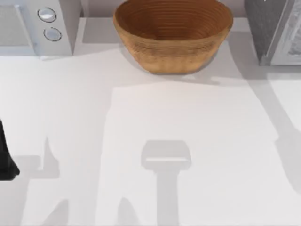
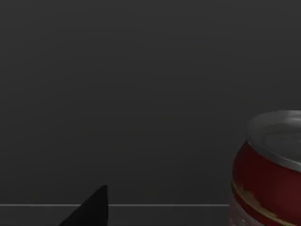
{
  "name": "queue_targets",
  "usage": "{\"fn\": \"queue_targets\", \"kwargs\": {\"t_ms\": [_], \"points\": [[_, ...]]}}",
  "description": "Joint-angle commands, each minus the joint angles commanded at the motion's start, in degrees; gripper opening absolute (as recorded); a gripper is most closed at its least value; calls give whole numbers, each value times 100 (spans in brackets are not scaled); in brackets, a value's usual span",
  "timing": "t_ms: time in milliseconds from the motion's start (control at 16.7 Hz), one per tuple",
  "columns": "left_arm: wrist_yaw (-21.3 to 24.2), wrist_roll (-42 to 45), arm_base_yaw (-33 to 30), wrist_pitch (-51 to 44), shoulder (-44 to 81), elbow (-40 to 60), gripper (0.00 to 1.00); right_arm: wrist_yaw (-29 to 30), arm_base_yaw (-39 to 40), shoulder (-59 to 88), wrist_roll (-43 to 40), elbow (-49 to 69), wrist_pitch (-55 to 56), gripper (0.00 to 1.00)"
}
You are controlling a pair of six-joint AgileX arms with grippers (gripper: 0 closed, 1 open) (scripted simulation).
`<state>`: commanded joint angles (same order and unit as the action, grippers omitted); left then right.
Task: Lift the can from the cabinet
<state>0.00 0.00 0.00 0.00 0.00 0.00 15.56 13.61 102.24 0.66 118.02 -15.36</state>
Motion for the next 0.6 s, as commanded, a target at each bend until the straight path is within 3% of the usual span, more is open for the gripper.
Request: {"fn": "queue_targets", "kwargs": {"t_ms": [300, 600], "points": [[0, 0, 0, 0, 0, 0, 100, -12, -13, 65, 0, 74, -9, 100], [0, 0, 0, 0, 0, 0, 100, -12, -13, 65, 0, 74, -9, 62]]}}
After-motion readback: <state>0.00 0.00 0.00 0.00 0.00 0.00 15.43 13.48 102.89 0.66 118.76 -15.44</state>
